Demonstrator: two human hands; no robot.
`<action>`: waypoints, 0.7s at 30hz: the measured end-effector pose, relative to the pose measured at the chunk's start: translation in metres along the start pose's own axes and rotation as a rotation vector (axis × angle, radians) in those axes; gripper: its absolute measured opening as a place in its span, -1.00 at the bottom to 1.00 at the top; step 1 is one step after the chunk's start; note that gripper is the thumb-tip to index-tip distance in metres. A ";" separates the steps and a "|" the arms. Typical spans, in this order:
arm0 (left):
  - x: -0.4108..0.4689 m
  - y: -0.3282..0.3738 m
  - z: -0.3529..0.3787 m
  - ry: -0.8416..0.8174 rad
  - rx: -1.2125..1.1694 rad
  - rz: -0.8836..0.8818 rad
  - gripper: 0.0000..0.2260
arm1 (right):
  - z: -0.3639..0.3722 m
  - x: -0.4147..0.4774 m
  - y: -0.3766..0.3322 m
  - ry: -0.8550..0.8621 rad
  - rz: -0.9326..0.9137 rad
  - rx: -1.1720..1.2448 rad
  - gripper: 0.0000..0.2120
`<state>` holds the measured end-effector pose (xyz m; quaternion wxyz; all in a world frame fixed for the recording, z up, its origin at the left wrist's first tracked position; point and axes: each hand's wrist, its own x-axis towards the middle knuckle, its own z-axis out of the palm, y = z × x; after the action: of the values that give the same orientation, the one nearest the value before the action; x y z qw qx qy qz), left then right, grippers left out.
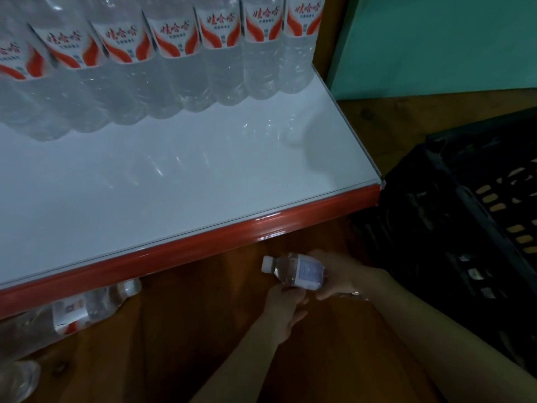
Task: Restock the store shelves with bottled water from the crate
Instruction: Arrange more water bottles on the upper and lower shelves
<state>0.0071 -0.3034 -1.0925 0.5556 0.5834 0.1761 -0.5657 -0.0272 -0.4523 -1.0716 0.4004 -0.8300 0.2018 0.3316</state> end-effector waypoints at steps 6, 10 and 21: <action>-0.013 -0.007 -0.013 -0.055 0.004 0.038 -0.63 | 0.014 -0.013 0.004 0.047 0.027 0.189 -0.48; -0.030 -0.008 -0.030 -0.281 0.163 0.020 -0.55 | 0.018 -0.049 -0.004 0.001 -0.003 0.364 -0.47; -0.107 0.040 -0.033 -0.455 0.276 0.319 -0.42 | -0.007 -0.115 -0.079 0.092 -0.290 0.633 -0.49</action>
<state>0.0239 -0.2430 -0.9917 0.5780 0.5320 -0.1253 -0.6059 -0.0571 -0.4025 -0.9443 0.6711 -0.6990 0.1926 0.1545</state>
